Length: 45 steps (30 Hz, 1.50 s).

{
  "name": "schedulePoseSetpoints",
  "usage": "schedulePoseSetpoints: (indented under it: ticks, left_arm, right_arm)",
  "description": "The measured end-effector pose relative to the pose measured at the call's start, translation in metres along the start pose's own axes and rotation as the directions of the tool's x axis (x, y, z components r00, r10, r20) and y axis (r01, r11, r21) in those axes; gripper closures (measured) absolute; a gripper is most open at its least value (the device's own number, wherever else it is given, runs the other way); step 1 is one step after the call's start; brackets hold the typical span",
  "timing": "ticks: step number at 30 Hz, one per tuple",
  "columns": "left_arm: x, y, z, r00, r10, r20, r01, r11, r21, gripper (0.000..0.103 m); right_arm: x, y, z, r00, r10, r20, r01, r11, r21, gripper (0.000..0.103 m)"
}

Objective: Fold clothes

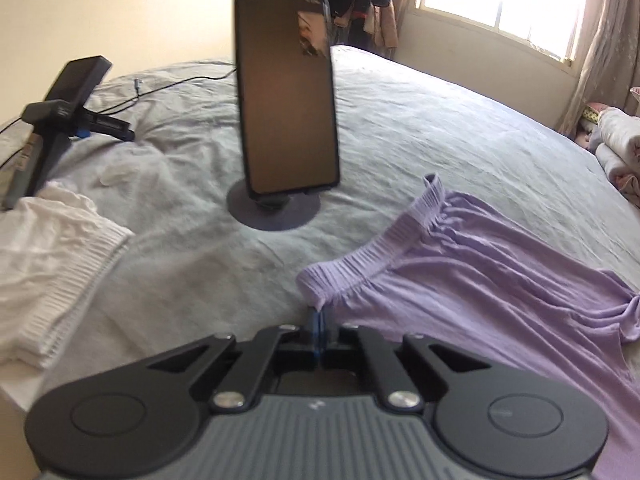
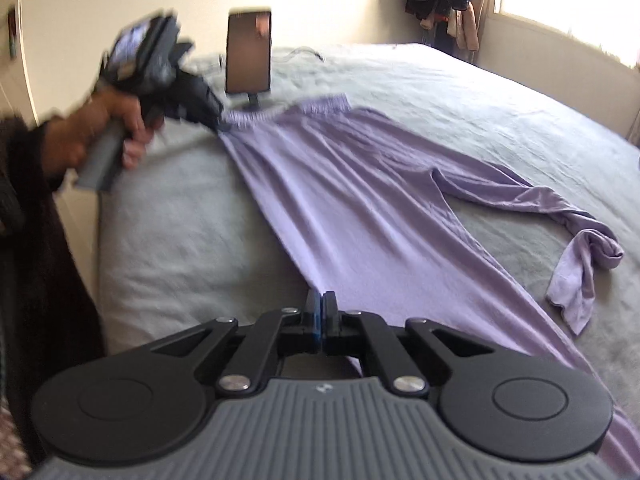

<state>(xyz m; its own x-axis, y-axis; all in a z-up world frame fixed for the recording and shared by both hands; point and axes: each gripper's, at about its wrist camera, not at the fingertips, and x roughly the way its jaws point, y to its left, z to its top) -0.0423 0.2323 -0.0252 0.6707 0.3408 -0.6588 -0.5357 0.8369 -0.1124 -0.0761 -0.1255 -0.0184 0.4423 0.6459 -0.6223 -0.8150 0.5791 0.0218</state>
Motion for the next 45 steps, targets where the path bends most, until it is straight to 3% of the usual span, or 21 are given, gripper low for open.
schedulePoseSetpoints:
  ticks: [5, 8, 12, 15, 16, 17, 18, 24, 28, 32, 36, 38, 40, 42, 45]
  left_arm:
    - [-0.003, 0.013, -0.003, 0.998, 0.041, -0.037, -0.041, 0.999, 0.011, 0.103]
    - [0.004, 0.009, -0.013, 0.997, 0.067, -0.048, -0.064, 0.996, 0.058, 0.102]
    - [-0.002, 0.0, -0.018, 0.996, 0.088, -0.01, -0.086, 0.988, 0.126, 0.1]
    - [-0.008, 0.0, -0.018, 0.998, 0.069, -0.004, -0.068, 0.99, 0.122, 0.093]
    - [-0.01, 0.0, -0.018, 0.998, 0.065, -0.001, -0.064, 0.99, 0.128, 0.081]
    - [-0.013, -0.001, -0.019, 0.998, 0.061, 0.004, -0.061, 0.989, 0.137, 0.068]
    - [-0.017, -0.002, -0.019, 0.998, 0.057, 0.01, -0.057, 0.988, 0.145, 0.066]
    - [-0.042, -0.015, -0.023, 0.999, -0.03, 0.025, 0.025, 0.98, 0.196, 0.058]
    - [-0.055, -0.044, -0.027, 0.985, -0.17, -0.026, 0.171, 0.946, 0.274, 0.055]
    - [-0.067, -0.085, -0.042, 0.951, -0.298, -0.083, 0.308, 0.878, 0.367, 0.053]
    - [-0.078, -0.124, -0.067, 0.903, -0.401, -0.156, 0.426, 0.78, 0.458, 0.053]
    - [-0.084, -0.141, -0.082, 0.86, -0.468, -0.205, 0.505, 0.717, 0.482, 0.053]
    - [-0.09, -0.157, -0.096, 0.8, -0.539, -0.263, 0.592, 0.642, 0.487, 0.053]
    - [-0.099, -0.172, -0.113, 0.744, -0.595, -0.303, 0.654, 0.559, 0.51, 0.053]
    - [-0.115, -0.195, -0.139, 0.678, -0.645, -0.351, 0.702, 0.427, 0.571, 0.053]
  right_arm:
    - [0.0, 0.004, 0.0, 0.997, 0.076, -0.015, -0.076, 0.997, 0.018, 0.103]
    - [0.019, 0.014, -0.008, 0.994, 0.065, -0.092, -0.067, 0.998, -0.018, 0.103]
    - [0.023, 0.02, -0.011, 0.995, 0.04, -0.089, -0.044, 0.998, -0.043, 0.099]
    - [0.014, 0.017, -0.012, 0.997, 0.025, -0.068, -0.028, 0.999, -0.034, 0.08]
    - [0.011, 0.016, -0.013, 0.998, 0.02, -0.061, -0.022, 0.999, -0.031, 0.062]
    - [0.007, 0.014, -0.015, 0.998, 0.01, -0.055, -0.011, 1.0, -0.027, 0.057]
    - [0.003, 0.011, -0.018, 0.999, -0.005, -0.05, 0.004, 1.0, -0.022, 0.057]
    - [-0.026, -0.012, -0.042, 0.991, -0.11, -0.077, 0.113, 0.993, 0.038, 0.057]
    - [-0.054, -0.028, -0.056, 0.979, -0.167, -0.119, 0.176, 0.981, 0.077, 0.057]
    - [-0.077, -0.039, -0.071, 0.956, -0.236, -0.172, 0.248, 0.967, 0.056, 0.057]
    - [-0.099, -0.057, -0.091, 0.926, -0.301, -0.227, 0.318, 0.947, 0.043, 0.058]
    - [-0.11, -0.068, -0.102, 0.909, -0.332, -0.251, 0.353, 0.935, 0.039, 0.067]
    - [-0.123, -0.078, -0.112, 0.895, -0.352, -0.274, 0.377, 0.925, 0.047, 0.067]
    - [-0.134, -0.087, -0.12, 0.879, -0.378, -0.292, 0.408, 0.911, 0.05, 0.067]
    - [-0.149, -0.102, -0.134, 0.854, -0.414, -0.316, 0.454, 0.889, 0.062, 0.067]
